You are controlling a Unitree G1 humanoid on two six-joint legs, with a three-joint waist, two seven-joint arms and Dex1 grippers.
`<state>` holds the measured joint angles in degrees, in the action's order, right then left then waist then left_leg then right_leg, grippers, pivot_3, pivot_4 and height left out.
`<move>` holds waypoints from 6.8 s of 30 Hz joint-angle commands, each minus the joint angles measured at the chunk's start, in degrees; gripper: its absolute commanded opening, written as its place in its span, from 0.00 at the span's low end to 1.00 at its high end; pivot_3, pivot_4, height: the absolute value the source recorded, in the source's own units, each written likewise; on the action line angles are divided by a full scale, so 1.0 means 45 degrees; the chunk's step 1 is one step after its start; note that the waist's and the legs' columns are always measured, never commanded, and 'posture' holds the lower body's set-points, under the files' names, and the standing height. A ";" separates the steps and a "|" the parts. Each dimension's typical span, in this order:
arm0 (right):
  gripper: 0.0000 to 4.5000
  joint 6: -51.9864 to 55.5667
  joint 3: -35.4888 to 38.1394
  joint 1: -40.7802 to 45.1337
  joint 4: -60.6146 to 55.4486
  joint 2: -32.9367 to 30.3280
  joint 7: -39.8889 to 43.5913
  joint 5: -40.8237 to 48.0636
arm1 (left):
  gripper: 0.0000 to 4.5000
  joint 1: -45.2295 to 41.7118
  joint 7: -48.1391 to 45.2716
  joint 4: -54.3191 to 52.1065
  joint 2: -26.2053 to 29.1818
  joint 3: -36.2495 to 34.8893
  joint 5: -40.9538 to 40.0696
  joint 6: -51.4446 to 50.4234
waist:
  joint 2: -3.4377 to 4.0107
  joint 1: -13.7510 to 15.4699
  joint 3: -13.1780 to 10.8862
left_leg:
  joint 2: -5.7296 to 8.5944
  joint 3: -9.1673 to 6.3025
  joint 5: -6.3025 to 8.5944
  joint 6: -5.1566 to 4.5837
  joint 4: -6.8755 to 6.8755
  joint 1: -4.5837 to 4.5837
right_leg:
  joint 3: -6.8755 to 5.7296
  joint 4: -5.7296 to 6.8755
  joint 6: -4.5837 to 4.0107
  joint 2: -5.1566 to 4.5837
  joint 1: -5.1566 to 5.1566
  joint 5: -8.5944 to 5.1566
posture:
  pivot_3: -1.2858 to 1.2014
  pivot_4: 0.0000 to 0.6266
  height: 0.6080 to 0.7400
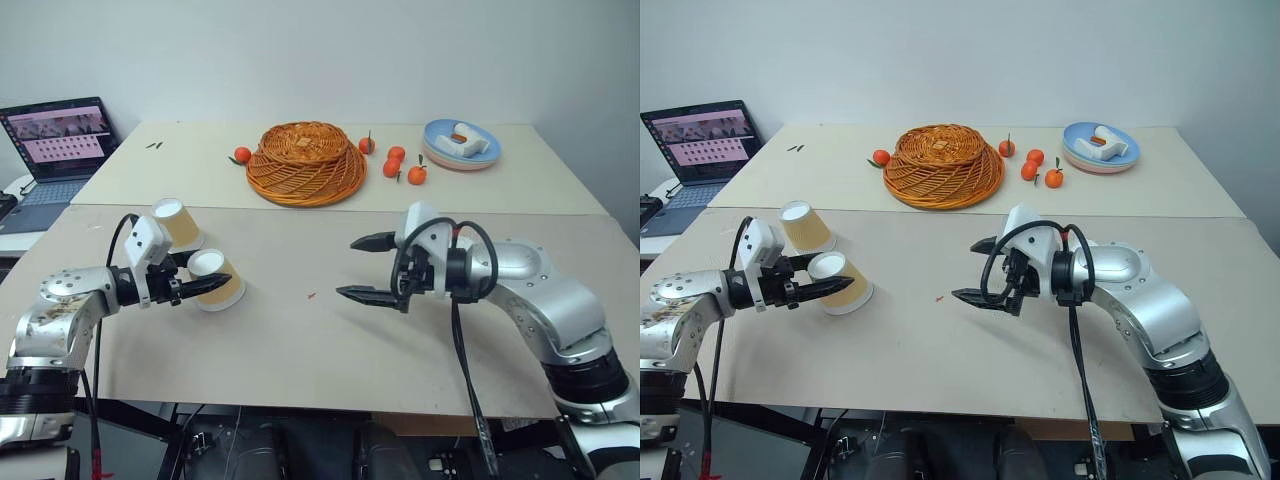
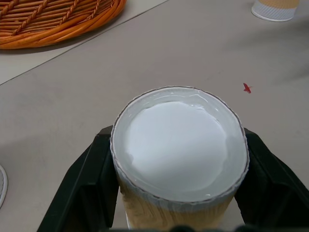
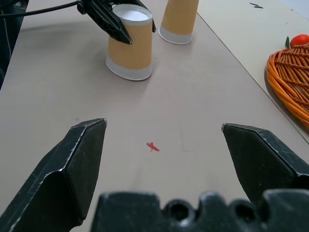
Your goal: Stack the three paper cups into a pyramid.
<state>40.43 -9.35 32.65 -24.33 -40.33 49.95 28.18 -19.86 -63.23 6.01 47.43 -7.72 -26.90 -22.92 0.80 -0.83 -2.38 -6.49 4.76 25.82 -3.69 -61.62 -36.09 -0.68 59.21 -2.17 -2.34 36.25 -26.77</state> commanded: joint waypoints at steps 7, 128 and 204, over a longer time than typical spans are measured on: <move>1.00 -0.0164 0.0370 0.0216 -0.0016 -0.0140 -0.0138 -0.0283 | 0.58 -0.1568 -0.0329 -0.1500 -0.0899 0.0959 -0.0400 -0.0536 | -0.0003 0.0143 -0.0004 | 0.0006 0.0001 0.0001 -0.0001 -0.0003 -0.0019 | -0.0011 -0.0008 0.0001 0.0003 -0.0007 0.0000 | 0.52 0.24 0.13; 1.00 0.0010 0.3280 -0.1511 0.0307 -0.1553 0.0418 0.0332 | 0.57 -0.5174 0.6237 0.3735 -0.4052 -0.0840 0.2302 0.0970 | -0.0028 0.0334 -0.0024 | 0.0353 -0.0324 -0.0008 -0.0035 -0.0039 -0.0065 | 0.0276 0.0191 0.0206 -0.0045 -0.0032 -0.0045 | 0.52 0.24 0.13; 1.00 -0.0601 0.6099 -0.2951 0.2022 -0.3725 0.0568 0.0132 | 1.00 -0.4651 -0.2875 -0.2681 0.0003 0.0995 -0.1827 -0.4060 | 0.0011 0.0351 -0.0110 | 0.0370 -0.0365 0.0026 -0.0105 -0.0026 0.0028 | 0.0260 0.0116 0.0233 -0.0026 -0.0218 -0.0193 | 0.52 0.24 0.13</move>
<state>40.45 13.11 19.38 -17.35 -54.86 51.59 29.87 -39.05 -77.07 -4.14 46.66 -1.26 -33.38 -40.09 0.84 0.75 -2.88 -4.83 3.12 25.94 -4.16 -61.75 -35.97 0.53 59.75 -1.11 -2.47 35.25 -27.65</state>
